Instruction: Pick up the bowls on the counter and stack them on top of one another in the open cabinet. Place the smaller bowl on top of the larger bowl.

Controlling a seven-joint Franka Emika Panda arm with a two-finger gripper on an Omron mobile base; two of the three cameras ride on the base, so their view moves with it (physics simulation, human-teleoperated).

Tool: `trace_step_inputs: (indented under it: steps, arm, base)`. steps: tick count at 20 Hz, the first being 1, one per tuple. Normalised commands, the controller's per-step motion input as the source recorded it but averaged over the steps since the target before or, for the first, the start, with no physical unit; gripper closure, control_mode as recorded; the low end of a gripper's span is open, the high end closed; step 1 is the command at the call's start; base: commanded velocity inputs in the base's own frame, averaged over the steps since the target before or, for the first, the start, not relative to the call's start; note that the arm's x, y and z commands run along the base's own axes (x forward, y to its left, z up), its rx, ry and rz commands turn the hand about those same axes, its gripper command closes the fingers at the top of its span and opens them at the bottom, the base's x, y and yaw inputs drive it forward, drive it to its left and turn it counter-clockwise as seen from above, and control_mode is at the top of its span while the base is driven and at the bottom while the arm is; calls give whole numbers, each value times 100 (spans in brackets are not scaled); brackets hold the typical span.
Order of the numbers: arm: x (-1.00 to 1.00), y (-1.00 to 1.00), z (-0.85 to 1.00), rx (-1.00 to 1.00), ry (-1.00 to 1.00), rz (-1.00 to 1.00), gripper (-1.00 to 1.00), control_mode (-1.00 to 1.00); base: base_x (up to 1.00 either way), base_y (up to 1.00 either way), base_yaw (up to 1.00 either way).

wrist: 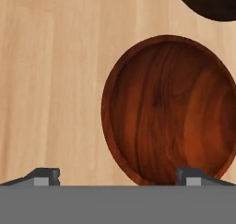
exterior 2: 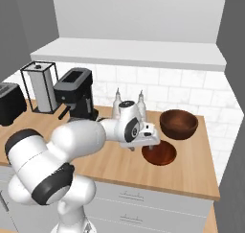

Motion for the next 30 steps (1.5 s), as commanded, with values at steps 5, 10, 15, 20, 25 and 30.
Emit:
trace_step_inputs:
  steps: [5,10,15,20,25,30]
  arm:
    - [22,-4,-10,8,-2,-2,-100,-100]
    - [3,-1,-14,0,-6,0,-100,-100]
    - [0,0,-45,0,0,0,-100,-100]
    - [2,-4,-27,0,0,0,-100,-100]
    - [2,-13,-11,0,-3,0,100,-100]
    - [0,-8,-1,0,-2,0,100,-100]
  base:
    - [0,0,0]
    - [0,0,0]
    - [0,0,0]
    - [0,0,0]
    - [0,0,0]
    - [0,0,0]
